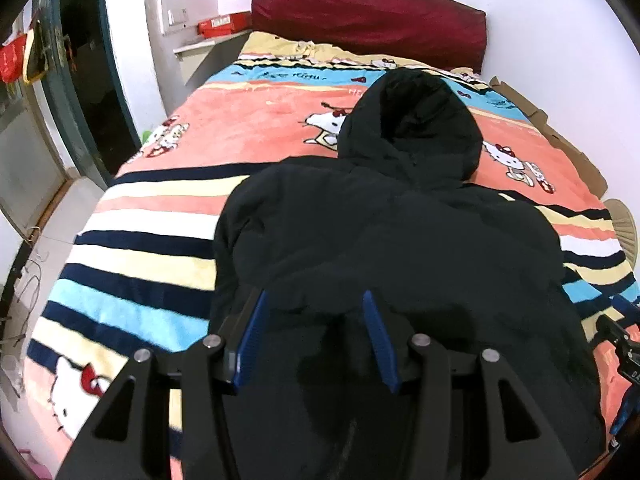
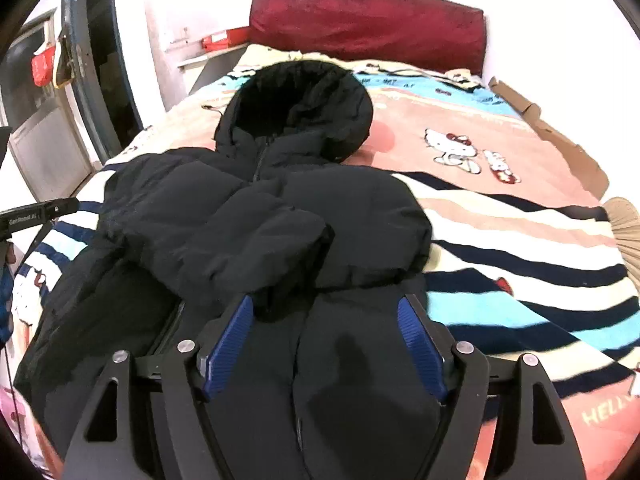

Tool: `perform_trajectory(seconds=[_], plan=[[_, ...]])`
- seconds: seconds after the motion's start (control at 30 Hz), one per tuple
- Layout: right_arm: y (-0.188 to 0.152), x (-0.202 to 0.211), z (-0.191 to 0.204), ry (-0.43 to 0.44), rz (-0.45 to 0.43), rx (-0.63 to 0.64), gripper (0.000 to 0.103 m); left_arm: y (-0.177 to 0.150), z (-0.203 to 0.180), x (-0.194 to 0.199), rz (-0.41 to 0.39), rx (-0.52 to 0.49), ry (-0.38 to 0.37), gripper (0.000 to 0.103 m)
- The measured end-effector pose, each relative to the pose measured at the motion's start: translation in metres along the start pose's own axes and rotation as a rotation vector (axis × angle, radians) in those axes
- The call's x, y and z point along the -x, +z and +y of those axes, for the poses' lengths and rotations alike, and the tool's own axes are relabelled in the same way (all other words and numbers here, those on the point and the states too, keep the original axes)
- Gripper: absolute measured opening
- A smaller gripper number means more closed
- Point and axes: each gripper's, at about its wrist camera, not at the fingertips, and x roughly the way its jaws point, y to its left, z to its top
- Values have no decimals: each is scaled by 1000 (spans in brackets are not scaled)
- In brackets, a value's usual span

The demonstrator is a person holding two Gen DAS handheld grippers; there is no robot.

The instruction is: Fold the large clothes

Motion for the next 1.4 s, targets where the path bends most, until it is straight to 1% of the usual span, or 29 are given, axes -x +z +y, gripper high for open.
perform_trajectory(seconds=[0.13, 0.3, 0.43, 0.7, 0.83, 0.97, 1.1, 1.27, 1.33, 1.4], plan=[[-12, 34, 1, 3, -36, -3, 77, -11, -11, 32, -18, -20, 6, 47], [-26, 66, 6, 14, -79, -11, 78, -28, -21, 65, -37, -44, 14, 47], [-36, 87, 9, 18, -110, -6, 79, -39, -20, 86, -57, -34, 13, 47], [-42, 120, 7, 6, -165, -12, 80, -46, -16, 111, -88, -20, 7, 47], [-38, 126, 6, 6, -181, -17, 81, -45, -18, 119, -99, -29, -2, 48], [-30, 128, 7, 4, -191, -5, 81, -36, -23, 117, -96, -65, -16, 48], [-12, 124, 3, 5, -194, -2, 82, -19, -27, 108, -91, -97, -16, 49], [22, 107, -10, -12, -189, 4, 85, 18, -22, 81, -76, -105, -18, 51], [42, 95, -17, -29, -181, 12, 85, 36, -19, 68, -67, -108, -20, 51], [66, 78, -26, -60, -167, 32, 86, 59, -17, 52, -76, -124, 0, 51]])
